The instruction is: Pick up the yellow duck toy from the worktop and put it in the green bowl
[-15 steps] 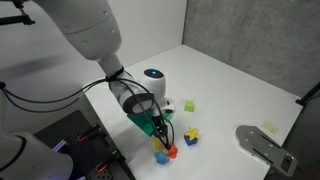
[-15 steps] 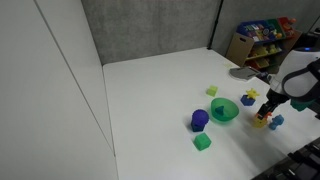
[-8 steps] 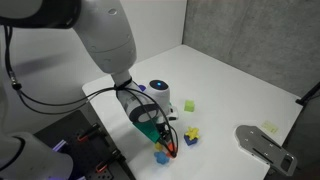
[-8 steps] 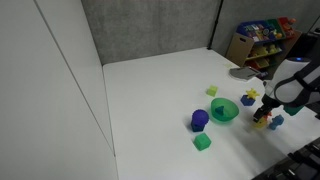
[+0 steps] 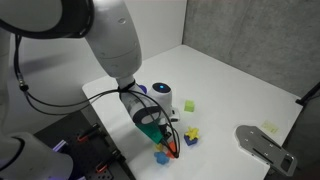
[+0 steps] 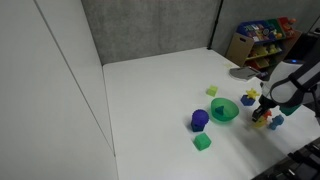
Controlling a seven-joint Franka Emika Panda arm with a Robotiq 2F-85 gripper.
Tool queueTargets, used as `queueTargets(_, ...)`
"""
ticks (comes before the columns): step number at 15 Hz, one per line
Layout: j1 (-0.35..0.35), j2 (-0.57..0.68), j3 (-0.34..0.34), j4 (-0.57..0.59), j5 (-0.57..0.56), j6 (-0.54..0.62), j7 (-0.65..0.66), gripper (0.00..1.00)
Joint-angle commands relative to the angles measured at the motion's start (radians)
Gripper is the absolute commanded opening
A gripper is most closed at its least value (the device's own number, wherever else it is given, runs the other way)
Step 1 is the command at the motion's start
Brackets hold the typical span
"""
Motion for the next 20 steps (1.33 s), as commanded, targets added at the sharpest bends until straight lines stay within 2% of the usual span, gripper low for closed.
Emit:
queueTargets(1, -0.035, -0.058, 0.036, 0.013, 0.022, -0.051, -0.013, 0.20)
queueTargets(5, -0.029, -0.128, 0.061, 0.019, 0.058, -0.120, -0.001, 0.16)
queueTargets(12, 0.047, -0.254, 0.052, 0.079, 0.138, -0.267, 0.052, 0.16)
queueTargets(20, 0.115, -0.207, 0.082, 0.161, 0.237, -0.229, 0.080, 0.16)
